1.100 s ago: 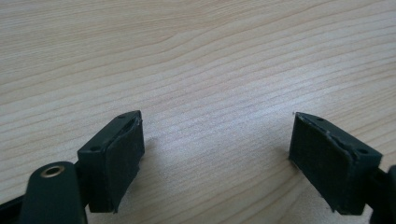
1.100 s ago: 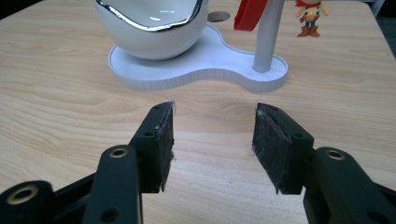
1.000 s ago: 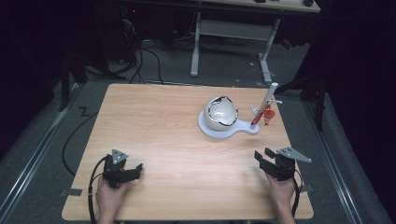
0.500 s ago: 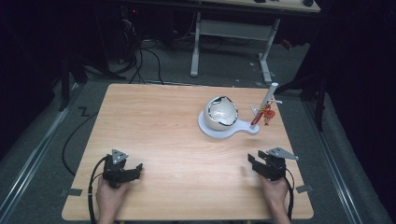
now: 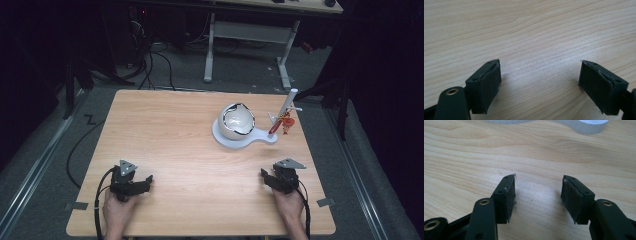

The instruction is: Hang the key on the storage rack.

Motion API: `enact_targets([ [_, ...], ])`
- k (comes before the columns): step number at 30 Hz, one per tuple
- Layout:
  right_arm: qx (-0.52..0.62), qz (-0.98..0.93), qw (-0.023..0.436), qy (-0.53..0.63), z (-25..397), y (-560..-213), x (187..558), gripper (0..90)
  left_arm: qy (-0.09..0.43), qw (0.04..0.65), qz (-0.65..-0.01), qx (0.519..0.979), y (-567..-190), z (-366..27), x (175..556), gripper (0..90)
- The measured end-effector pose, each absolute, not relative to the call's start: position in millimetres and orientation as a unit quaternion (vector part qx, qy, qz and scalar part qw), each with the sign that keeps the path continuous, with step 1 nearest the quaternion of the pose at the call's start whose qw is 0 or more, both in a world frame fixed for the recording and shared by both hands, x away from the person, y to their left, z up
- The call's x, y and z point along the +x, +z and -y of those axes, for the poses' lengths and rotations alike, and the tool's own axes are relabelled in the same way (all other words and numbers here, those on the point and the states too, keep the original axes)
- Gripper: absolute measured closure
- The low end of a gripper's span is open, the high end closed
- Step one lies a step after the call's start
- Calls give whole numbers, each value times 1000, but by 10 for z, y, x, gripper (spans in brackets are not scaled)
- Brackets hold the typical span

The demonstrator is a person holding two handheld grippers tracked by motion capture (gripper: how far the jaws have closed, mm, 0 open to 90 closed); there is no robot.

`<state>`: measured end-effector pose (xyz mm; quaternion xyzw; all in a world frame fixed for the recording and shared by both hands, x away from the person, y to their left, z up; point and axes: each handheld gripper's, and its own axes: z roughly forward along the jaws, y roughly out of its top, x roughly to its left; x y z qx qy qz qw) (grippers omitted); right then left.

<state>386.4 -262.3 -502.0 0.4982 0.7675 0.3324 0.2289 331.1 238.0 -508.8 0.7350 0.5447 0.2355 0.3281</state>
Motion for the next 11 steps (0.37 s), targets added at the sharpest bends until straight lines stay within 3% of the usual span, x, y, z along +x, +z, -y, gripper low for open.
enact_targets([
  [11,502,-766,227,331,2620,-5021,3882,401,235,328,-545,735,-5088,-2381,3310,186],
])
